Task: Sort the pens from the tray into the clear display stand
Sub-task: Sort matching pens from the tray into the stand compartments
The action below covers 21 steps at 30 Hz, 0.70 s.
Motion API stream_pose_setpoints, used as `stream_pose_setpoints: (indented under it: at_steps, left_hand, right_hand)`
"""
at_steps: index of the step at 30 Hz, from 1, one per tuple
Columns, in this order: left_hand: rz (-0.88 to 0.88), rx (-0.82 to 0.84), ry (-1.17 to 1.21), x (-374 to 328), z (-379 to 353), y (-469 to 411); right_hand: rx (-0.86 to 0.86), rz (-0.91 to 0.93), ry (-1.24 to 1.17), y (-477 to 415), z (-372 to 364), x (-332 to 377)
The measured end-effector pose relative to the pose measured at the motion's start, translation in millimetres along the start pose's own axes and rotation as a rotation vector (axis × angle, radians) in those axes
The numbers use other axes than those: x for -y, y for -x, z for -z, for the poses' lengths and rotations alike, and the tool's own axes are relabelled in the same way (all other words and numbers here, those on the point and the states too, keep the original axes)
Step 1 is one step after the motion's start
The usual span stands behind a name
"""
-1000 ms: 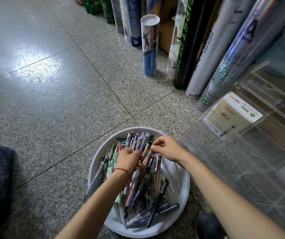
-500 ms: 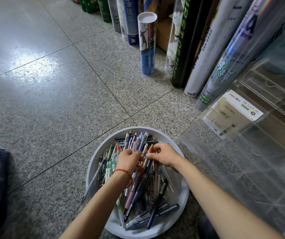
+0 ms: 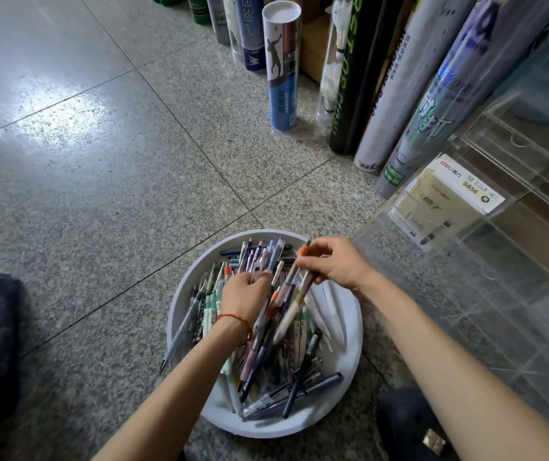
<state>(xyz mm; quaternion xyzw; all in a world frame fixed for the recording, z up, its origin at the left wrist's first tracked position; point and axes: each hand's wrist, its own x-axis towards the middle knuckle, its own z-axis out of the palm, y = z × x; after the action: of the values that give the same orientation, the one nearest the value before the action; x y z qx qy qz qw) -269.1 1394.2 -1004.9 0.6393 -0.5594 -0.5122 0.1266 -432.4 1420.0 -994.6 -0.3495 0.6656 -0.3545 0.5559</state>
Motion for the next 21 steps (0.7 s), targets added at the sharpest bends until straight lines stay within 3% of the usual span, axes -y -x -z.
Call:
stream_pose_setpoints:
  at_steps: [5,8,13,18,21]
  left_hand:
    - [-0.143,0.032,0.213,-35.6,10.9,8.6]
    - [-0.284,0.224,0.205,-71.9,22.3,20.8]
    - [-0.204,0.615,0.339,-123.6,37.0,63.6]
    - [-0.192,0.822,0.413,-162.2,31.5,117.7]
    - [-0.227,0.861,0.434,-191.2,21.6,150.0]
  right_hand:
    - [0.004,0.152,0.068,14.7,14.7,45.2]
    - [0.031,0.223,0.079,33.1,22.8,74.8]
    - [-0.011,0.329,0.103,76.9,48.1,122.2]
    - [-0.084,0.376,0.165,133.4,75.4,155.6]
    - [-0.128,0.393,0.136,169.0,92.6,173.4]
